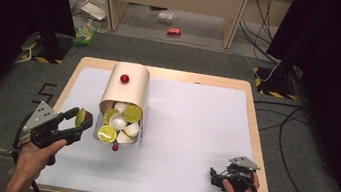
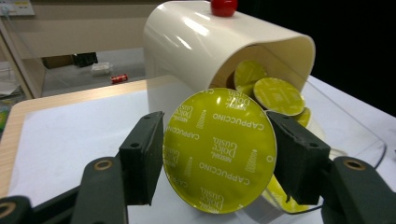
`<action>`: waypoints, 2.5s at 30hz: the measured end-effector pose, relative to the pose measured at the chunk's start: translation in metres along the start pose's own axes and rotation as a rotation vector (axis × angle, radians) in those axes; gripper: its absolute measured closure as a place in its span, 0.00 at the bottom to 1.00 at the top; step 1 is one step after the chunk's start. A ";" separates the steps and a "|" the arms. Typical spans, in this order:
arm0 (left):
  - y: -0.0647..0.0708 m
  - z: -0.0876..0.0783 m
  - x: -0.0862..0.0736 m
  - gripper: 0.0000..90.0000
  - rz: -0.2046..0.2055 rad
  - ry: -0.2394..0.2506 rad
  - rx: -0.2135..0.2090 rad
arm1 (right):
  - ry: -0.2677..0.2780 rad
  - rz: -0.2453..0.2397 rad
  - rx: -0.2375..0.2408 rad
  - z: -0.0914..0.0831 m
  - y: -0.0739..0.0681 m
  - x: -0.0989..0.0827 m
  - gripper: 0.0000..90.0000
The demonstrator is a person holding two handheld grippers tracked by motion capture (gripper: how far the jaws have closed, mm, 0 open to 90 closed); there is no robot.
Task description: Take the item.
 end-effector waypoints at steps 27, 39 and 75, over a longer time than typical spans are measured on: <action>-0.026 0.005 -0.021 0.43 -0.043 0.005 0.067 | 0.000 0.000 0.000 0.000 0.000 0.000 0.01; -0.038 0.013 -0.035 0.43 -0.059 -0.021 0.093 | 0.000 0.000 0.000 0.000 0.000 0.000 0.01; -0.065 0.032 -0.073 0.43 -0.074 -0.069 0.150 | 0.000 -0.001 0.000 0.000 0.000 0.000 0.01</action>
Point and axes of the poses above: each handheld gripper's, and its own axes: z roughly forward along the jaws, x roughly out of its top, y roughly to its right, the point moved 1 cm from there along z, roughly forward along the jaws, and after that the axes turned 9 degrees about -x, right-handed, at the moved point
